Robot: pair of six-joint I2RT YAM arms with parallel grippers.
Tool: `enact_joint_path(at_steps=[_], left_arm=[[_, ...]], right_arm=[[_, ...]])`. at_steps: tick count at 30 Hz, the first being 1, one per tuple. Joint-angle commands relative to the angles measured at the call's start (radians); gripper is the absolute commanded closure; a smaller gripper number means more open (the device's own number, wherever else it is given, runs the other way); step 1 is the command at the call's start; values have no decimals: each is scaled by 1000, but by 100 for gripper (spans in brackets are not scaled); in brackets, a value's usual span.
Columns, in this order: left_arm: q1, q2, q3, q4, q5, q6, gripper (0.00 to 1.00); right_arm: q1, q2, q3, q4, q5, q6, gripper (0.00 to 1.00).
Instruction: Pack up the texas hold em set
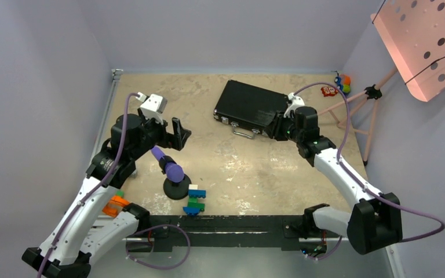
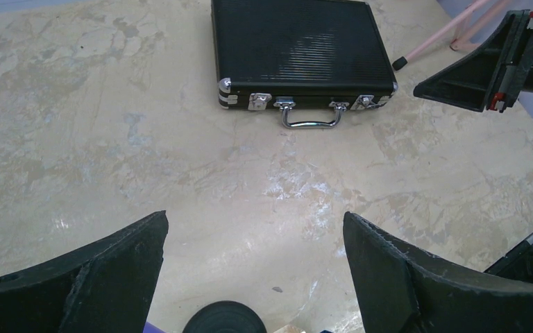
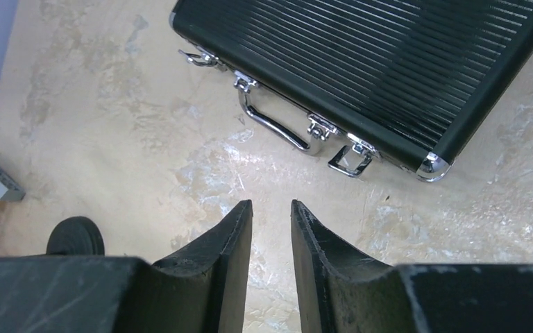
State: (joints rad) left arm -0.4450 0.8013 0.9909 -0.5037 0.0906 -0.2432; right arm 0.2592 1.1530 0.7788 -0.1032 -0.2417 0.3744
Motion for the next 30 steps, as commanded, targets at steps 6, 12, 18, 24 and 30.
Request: enact_joint_path(at_steps=[6, 12, 18, 24, 30], left_arm=[[3, 36, 7, 10, -3, -11, 1], [4, 44, 7, 10, 12, -15, 1], [3, 46, 8, 10, 11, -15, 1], [3, 47, 10, 10, 16, -15, 1], [3, 48, 10, 8, 15, -15, 1]], right_arm=[[108, 88, -42, 179, 247, 92, 78], [117, 158, -44, 242, 327, 108, 83], [116, 186, -54, 273, 386, 104, 85], [117, 247, -29, 247, 414, 78, 85], [124, 263, -56, 255, 423, 81, 85]])
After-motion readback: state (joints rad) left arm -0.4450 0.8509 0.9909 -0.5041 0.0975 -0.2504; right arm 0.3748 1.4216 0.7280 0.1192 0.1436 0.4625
